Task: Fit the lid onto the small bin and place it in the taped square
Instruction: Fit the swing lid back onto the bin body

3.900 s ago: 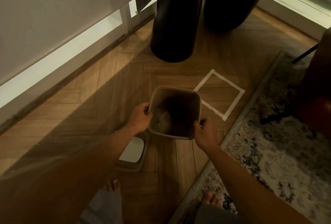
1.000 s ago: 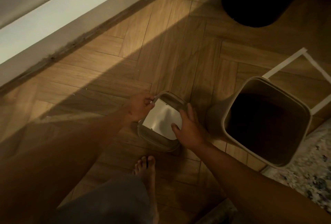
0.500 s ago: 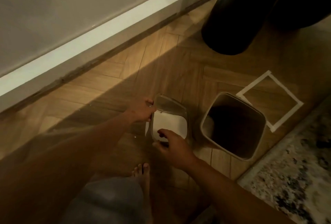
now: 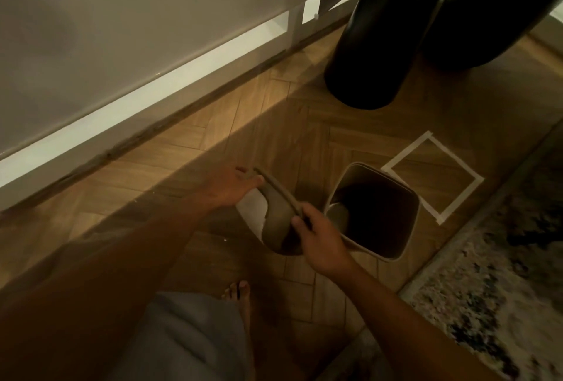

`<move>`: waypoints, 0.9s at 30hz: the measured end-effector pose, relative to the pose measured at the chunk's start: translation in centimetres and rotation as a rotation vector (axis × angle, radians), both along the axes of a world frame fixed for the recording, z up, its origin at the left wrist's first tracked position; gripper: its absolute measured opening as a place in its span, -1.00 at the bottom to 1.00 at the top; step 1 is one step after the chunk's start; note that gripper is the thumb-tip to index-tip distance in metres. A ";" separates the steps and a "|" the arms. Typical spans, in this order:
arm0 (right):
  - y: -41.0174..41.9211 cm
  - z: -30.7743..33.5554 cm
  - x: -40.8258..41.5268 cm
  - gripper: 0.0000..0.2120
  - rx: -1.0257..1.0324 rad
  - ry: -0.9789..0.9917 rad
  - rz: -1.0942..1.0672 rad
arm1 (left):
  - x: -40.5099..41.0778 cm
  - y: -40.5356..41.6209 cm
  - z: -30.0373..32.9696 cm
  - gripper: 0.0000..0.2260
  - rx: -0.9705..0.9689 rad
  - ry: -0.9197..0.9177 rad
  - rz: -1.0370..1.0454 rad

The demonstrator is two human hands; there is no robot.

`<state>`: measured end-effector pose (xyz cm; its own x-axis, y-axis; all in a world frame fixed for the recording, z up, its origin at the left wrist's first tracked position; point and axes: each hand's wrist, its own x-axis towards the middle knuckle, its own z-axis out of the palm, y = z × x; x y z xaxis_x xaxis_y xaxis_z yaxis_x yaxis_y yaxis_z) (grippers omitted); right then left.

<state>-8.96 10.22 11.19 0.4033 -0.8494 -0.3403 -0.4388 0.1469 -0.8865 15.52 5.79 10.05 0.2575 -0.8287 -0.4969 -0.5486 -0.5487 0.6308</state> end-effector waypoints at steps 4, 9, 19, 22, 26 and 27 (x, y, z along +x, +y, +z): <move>-2.4 2.7 -2.3 -0.79 0.184 -0.175 -0.230 | -0.1 -0.1 0.4 -0.37 -0.090 0.114 0.022; -5.6 5.0 -6.5 -0.72 0.283 -0.368 -0.453 | -2.6 -1.1 1.3 -0.11 -0.096 0.256 -0.073; -8.9 4.0 -14.4 -0.72 0.324 -0.507 -0.840 | -12.9 -3.6 2.0 -0.33 -0.184 0.434 -0.162; -9.6 2.9 -16.0 -0.88 0.232 -0.388 -0.981 | -15.2 -4.1 1.6 -0.24 -0.195 0.363 -0.190; -10.2 1.2 -17.8 -0.89 0.176 -0.265 -1.083 | -17.9 -5.0 0.6 -0.19 -0.187 0.271 -0.216; -10.3 0.8 -18.1 -0.87 0.164 -0.243 -1.088 | -18.5 -5.3 0.3 -0.18 -0.185 0.242 -0.228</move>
